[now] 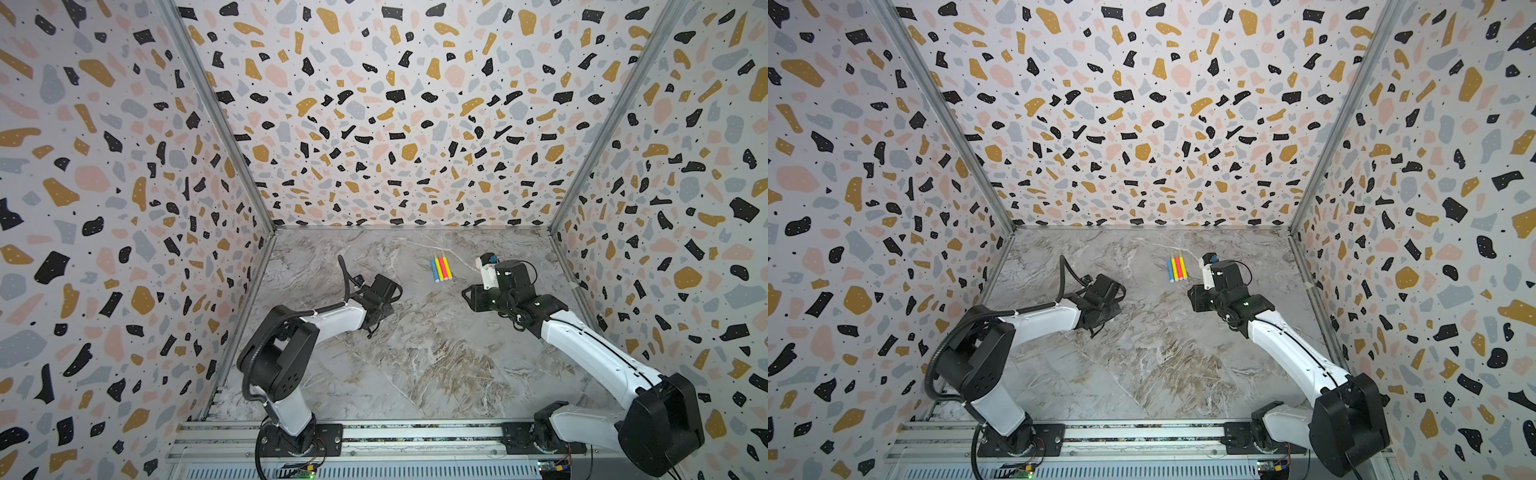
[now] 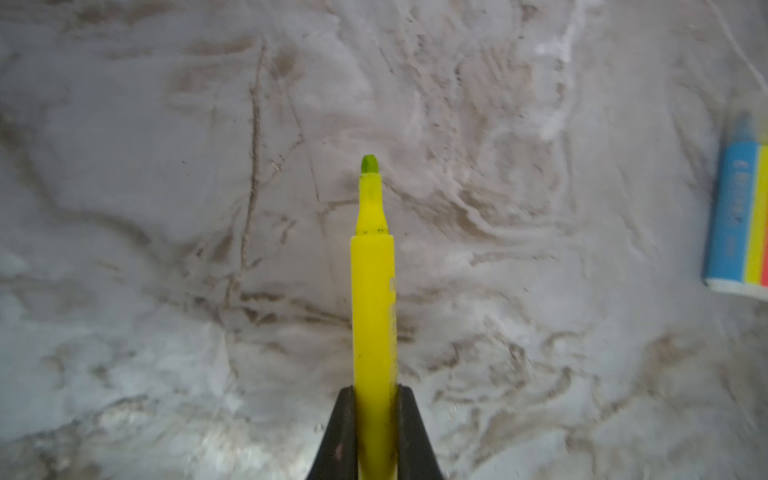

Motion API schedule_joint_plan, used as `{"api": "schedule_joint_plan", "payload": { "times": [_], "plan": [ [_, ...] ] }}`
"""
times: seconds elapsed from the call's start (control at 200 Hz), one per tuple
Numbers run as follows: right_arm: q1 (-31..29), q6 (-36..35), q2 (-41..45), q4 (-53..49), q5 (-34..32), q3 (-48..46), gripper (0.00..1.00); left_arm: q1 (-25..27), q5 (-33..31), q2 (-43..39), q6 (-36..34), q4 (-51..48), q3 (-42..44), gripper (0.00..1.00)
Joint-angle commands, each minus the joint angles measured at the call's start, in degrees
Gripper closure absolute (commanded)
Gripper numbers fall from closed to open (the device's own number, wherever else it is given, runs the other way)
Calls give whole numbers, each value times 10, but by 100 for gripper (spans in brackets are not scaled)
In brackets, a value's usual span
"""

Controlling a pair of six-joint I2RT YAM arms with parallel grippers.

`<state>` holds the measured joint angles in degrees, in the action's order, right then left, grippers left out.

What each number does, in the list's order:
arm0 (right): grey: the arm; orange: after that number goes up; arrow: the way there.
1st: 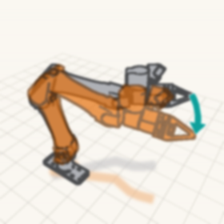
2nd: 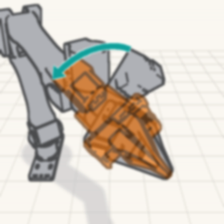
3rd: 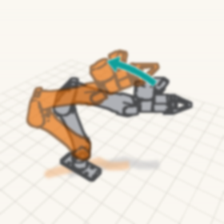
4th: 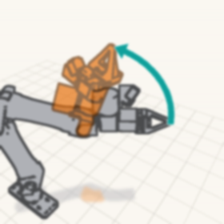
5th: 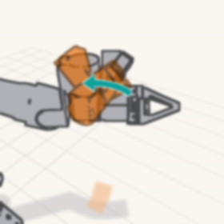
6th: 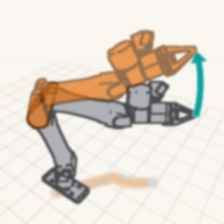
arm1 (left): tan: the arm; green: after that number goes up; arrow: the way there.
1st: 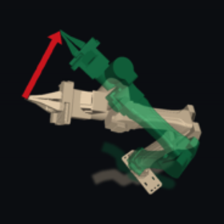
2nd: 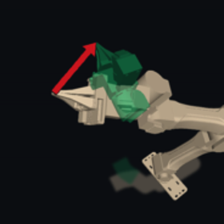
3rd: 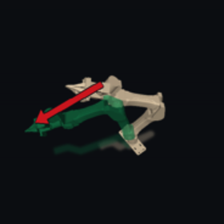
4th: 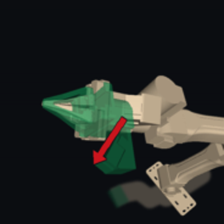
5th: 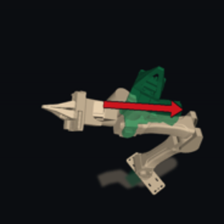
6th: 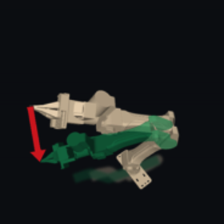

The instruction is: Insert the pens into the pen caps

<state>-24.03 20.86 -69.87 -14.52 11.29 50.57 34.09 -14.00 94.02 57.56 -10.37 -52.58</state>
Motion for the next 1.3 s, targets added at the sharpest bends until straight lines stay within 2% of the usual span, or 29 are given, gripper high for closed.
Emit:
{"api": "schedule_joint_plan", "payload": {
  "times": [0.0,0.145,0.355,0.506,0.626,0.931,1.292],
  "plan": [
    [21,13,27,46,102,-29,62,13,61,-69,-62,79,43,100],
    [32,28,24,121,246,-82,59,40,182,-131,-128,181,103,97],
    [32,86,31,246,357,-139,54,100,204,-205,-165,243,157,97],
    [30,139,28,337,421,-164,52,126,241,-250,-155,359,210,96],
    [17,157,24,369,428,-168,50,138,261,-265,-150,404,228,96],
    [-38,158,-4,381,408,-138,50,162,285,-272,-154,433,229,96],
    [-53,170,-15,399,406,-126,53,177,290,-274,-154,453,232,97]
  ]
}}
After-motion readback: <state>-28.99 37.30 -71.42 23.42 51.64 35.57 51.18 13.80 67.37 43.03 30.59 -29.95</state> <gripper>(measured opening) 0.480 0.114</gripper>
